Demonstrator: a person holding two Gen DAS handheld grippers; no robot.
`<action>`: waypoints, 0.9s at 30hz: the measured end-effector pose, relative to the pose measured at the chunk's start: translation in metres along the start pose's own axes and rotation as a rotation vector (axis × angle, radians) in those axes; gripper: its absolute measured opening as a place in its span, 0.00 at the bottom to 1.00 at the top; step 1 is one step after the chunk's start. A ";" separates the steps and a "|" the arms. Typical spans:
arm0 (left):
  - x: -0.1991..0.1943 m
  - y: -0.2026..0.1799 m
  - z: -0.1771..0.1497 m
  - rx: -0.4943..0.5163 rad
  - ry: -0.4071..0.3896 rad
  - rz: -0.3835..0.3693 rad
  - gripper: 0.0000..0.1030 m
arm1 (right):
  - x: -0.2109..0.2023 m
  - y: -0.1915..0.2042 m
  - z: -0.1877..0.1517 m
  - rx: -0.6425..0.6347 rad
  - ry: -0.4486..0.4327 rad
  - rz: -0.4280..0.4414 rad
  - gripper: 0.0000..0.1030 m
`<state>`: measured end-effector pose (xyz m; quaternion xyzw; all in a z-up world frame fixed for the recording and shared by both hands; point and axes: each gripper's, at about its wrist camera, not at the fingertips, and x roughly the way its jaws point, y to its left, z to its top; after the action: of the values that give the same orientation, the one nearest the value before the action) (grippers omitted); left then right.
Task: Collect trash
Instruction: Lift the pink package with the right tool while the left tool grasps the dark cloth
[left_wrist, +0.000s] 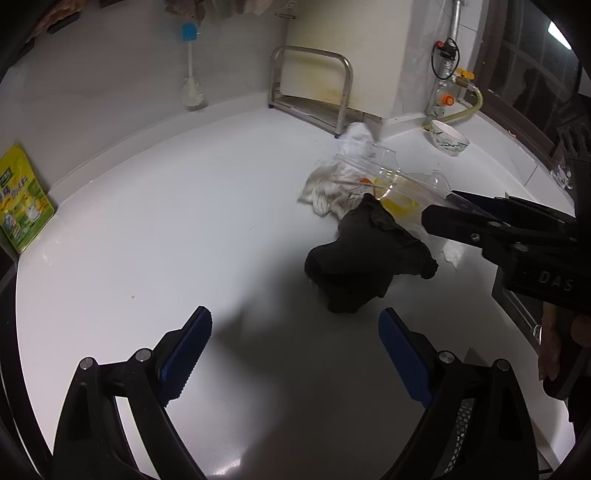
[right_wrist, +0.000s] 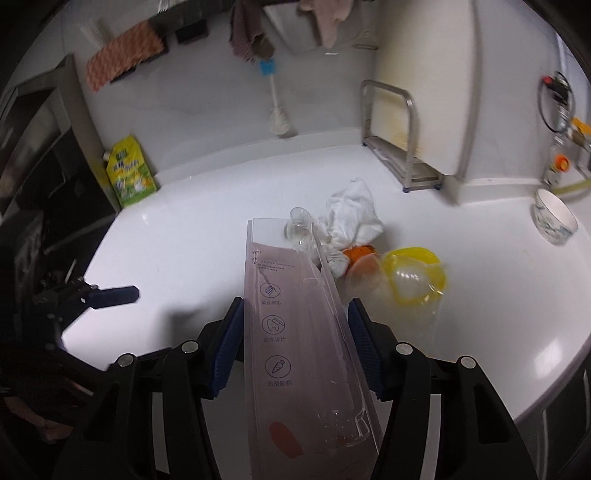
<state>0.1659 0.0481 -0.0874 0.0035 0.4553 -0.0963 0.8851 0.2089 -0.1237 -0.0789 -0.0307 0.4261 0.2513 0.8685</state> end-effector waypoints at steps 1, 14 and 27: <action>0.001 -0.002 0.001 0.007 -0.001 -0.002 0.87 | -0.004 -0.001 -0.001 0.013 -0.011 -0.003 0.53; 0.030 -0.029 0.019 0.100 -0.028 -0.059 0.87 | -0.051 -0.024 -0.032 0.169 -0.086 -0.145 0.53; 0.071 -0.043 0.034 0.112 -0.028 -0.083 0.70 | -0.081 -0.030 -0.096 0.340 -0.093 -0.249 0.53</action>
<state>0.2258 -0.0087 -0.1216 0.0328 0.4363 -0.1583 0.8852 0.1123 -0.2086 -0.0835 0.0756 0.4146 0.0680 0.9043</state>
